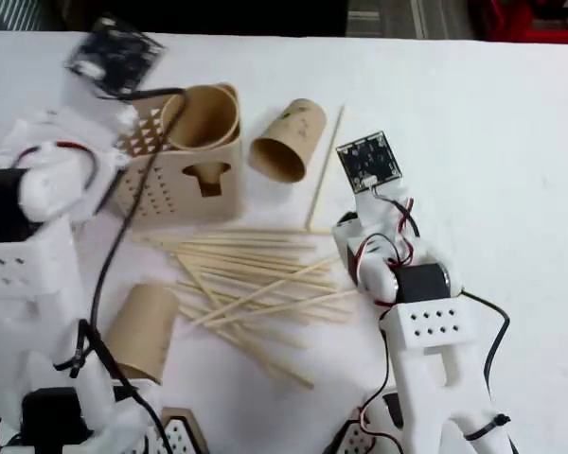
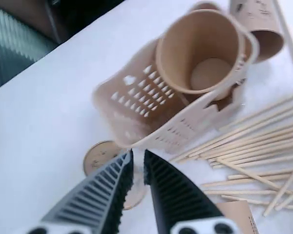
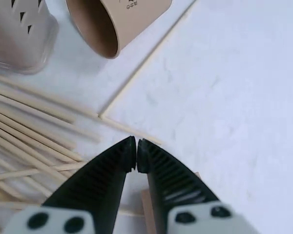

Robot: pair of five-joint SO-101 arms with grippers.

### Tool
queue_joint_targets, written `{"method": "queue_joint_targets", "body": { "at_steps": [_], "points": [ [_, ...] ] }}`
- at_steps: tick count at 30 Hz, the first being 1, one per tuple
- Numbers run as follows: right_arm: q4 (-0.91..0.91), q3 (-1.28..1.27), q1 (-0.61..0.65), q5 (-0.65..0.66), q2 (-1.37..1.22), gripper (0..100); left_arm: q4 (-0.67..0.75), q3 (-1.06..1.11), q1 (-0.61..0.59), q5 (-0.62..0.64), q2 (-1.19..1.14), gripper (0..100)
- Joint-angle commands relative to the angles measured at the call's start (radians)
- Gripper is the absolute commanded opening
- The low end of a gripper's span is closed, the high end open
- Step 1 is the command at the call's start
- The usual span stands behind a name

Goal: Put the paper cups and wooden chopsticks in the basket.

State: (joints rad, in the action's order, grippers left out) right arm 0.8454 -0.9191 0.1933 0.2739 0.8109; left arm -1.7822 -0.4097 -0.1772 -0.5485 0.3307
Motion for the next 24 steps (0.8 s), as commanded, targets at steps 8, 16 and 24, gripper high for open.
{"method": "queue_joint_targets", "body": {
  "at_steps": [8, 16, 24],
  "points": [
    [-0.016, 0.009, -0.005, 0.006, 0.028, 2.1, 0.002, 0.126, -0.361, -0.071, -0.007, 21],
    [-0.016, 0.008, -0.005, 0.006, 0.028, 2.1, 0.147, 0.405, -0.435, -0.267, -0.010, 23],
    [-0.016, 0.006, -0.005, 0.006, 0.027, 2.1, 0.158, 0.416, -0.440, -0.264, -0.194, 25]
  ]
}}
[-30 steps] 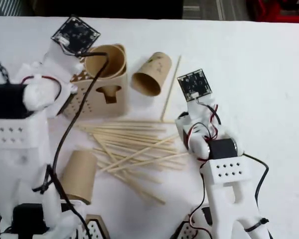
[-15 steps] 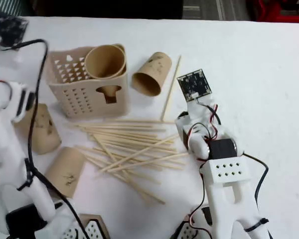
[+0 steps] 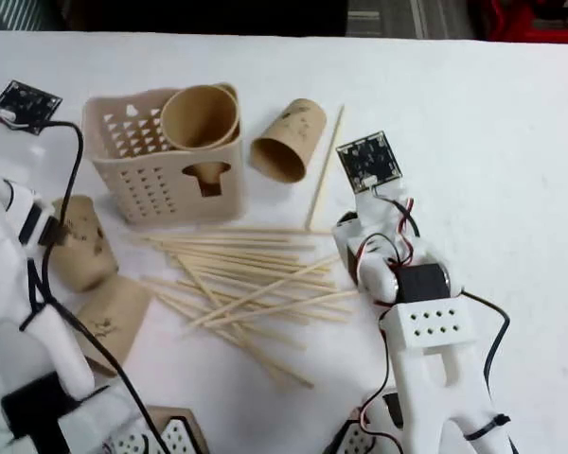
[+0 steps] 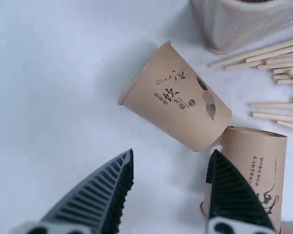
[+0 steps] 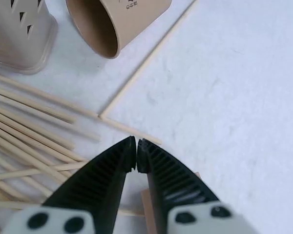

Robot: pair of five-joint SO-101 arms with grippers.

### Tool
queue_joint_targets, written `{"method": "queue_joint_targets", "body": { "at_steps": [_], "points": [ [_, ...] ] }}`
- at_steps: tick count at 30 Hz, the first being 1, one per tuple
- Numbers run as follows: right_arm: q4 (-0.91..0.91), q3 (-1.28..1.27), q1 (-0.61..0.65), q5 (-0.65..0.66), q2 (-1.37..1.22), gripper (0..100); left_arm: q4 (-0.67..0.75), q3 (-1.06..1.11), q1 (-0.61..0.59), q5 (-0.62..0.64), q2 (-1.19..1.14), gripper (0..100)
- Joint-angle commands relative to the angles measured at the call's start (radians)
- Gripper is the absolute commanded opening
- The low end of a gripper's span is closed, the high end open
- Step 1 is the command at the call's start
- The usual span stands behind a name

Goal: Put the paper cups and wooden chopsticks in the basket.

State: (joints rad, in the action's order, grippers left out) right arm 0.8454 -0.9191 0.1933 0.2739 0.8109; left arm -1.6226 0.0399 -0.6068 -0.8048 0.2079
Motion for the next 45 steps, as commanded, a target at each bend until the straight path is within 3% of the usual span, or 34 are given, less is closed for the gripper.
{"method": "queue_joint_targets", "body": {
  "at_steps": [1, 9, 17, 28, 37, 45],
  "points": [
    [-0.016, 0.006, -0.005, 0.006, 0.027, 2.1, -0.021, -0.046, -0.021, -0.009, -0.102, 25],
    [-0.016, 0.006, -0.005, 0.008, 0.027, 2.1, -0.158, -0.130, -0.102, -0.152, -0.094, 25],
    [-0.016, 0.006, -0.005, 0.008, 0.027, 2.1, -0.150, 0.239, -0.154, -0.394, 0.242, 25],
    [-0.021, -0.003, -0.005, 0.008, 0.027, 2.1, 0.043, 0.888, -0.194, -0.571, 0.812, 25],
    [-0.018, -0.009, 0.031, 0.012, 0.027, 2.1, 0.086, 1.048, -0.194, -0.652, 0.997, 25],
    [-0.018, -0.009, 0.031, 0.014, 0.027, 2.1, 0.298, 1.192, -0.194, -0.603, 1.004, 25]
  ]
}}
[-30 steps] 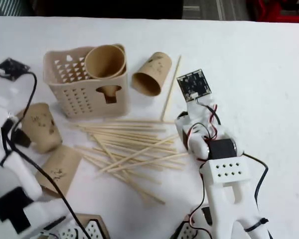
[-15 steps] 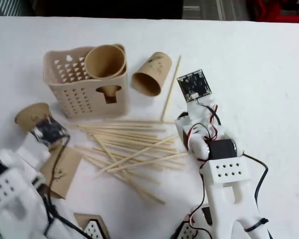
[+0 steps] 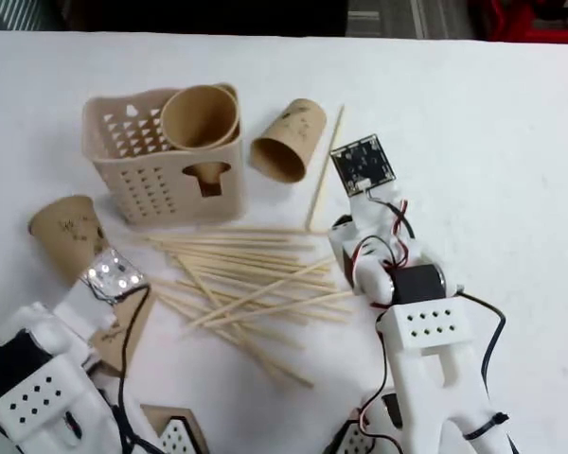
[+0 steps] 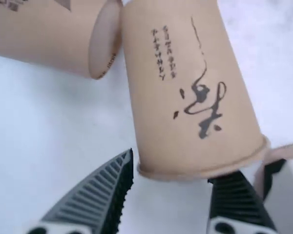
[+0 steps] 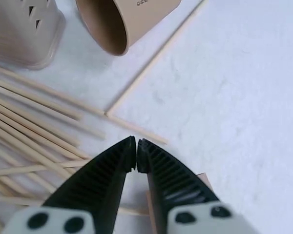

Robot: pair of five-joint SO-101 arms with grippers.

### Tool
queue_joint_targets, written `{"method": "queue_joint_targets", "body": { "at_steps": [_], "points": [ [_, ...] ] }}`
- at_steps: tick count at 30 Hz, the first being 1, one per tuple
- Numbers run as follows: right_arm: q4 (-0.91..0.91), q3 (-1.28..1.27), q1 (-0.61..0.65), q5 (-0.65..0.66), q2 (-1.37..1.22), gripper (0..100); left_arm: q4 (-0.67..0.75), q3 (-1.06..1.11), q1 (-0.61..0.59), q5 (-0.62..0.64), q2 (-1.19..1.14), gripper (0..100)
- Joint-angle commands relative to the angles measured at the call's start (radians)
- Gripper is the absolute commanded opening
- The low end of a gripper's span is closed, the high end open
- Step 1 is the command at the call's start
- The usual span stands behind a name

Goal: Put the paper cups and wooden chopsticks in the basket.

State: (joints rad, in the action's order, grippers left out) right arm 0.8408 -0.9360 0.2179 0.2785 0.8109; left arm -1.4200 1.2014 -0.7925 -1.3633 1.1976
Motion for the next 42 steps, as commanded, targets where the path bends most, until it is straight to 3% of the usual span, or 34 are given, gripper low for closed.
{"method": "queue_joint_targets", "body": {
  "at_steps": [1, 8, 14, 22, 30, 36, 42],
  "points": [
    [-0.013, 0.008, 0.007, 0.009, 0.027, 2.1, 0.126, 0.044, -0.008, -0.025, 0.016, 25],
    [-0.015, 0.008, 0.007, 0.009, 0.027, 2.1, 0.161, -0.021, 0.038, 0.141, 0.016, 11],
    [-0.015, 0.008, 0.007, 0.009, 0.027, 2.1, 0.002, -0.166, 0.142, 0.267, 0.016, 2],
    [-0.015, 0.008, 0.007, 0.009, 0.027, 2.1, -0.184, -0.351, 0.255, 0.351, 0.016, 2],
    [-0.013, 0.008, 0.007, 0.009, 0.027, 2.1, -0.324, -0.601, 0.277, 0.422, 0.016, 2],
    [-0.013, 0.008, 0.007, 0.009, 0.027, 2.1, -0.345, -0.753, 0.278, 0.520, 0.012, 2],
    [-0.013, 0.008, 0.007, 0.009, 0.027, 2.1, -0.338, -0.847, 0.386, 0.674, 0.010, 2]
  ]
}}
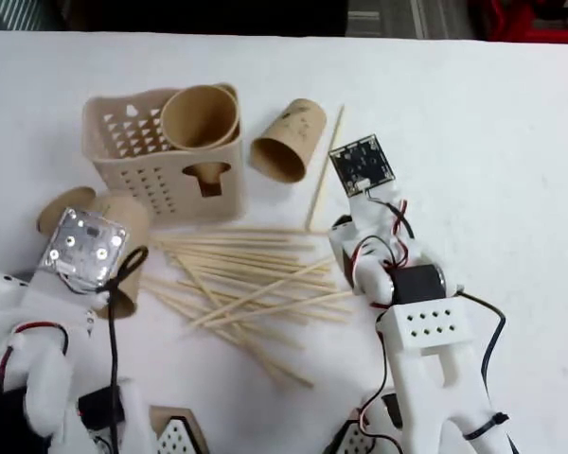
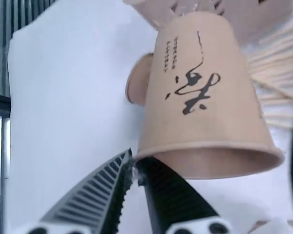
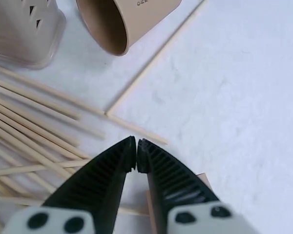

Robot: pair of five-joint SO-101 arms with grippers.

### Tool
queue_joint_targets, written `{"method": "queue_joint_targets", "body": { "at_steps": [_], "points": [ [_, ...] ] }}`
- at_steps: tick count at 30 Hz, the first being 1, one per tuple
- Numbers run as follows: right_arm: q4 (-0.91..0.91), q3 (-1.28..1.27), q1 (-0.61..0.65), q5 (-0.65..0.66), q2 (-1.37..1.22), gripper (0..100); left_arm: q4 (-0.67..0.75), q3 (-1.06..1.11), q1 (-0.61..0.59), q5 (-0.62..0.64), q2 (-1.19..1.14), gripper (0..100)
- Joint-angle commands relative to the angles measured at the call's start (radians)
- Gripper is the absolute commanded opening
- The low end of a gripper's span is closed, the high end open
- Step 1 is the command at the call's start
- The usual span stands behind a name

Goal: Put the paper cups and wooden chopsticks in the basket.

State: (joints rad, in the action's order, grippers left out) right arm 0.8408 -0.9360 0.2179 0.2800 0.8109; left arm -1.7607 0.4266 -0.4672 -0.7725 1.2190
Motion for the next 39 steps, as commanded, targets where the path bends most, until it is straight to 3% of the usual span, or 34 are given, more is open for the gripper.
{"method": "queue_joint_targets", "body": {
  "at_steps": [1, 7, 13, 20, 24, 31, 34, 39],
  "points": [
    [-0.013, 0.008, 0.007, 0.008, 0.027, 2.1, 0.008, -0.094, 0.085, 0.126, -0.012, 2],
    [-0.013, 0.008, 0.005, 0.008, 0.027, 2.1, 0.098, -0.146, 0.199, 0.301, -0.059, 2],
    [-0.015, 0.008, 0.002, 0.008, 0.027, 2.1, 0.167, -0.304, 0.237, 0.405, -0.369, 2],
    [-0.016, 0.008, 0.001, 0.009, 0.027, 2.1, 0.038, -0.726, 0.394, 0.466, -0.736, 2],
    [-0.016, 0.008, 0.001, 0.009, 0.027, 2.1, -0.017, -0.914, 0.421, 0.503, -0.934, 2],
    [-0.016, 0.008, 0.001, 0.009, 0.027, 2.1, -0.018, -1.014, 0.406, 0.499, -1.093, 3],
    [-0.016, 0.008, 0.001, 0.009, 0.027, 2.1, -0.020, -1.007, 0.407, 0.497, -1.096, 6],
    [-0.016, 0.008, 0.004, 0.009, 0.027, 2.1, -0.017, -1.013, 0.404, 0.503, -1.098, 21]
  ]
}}
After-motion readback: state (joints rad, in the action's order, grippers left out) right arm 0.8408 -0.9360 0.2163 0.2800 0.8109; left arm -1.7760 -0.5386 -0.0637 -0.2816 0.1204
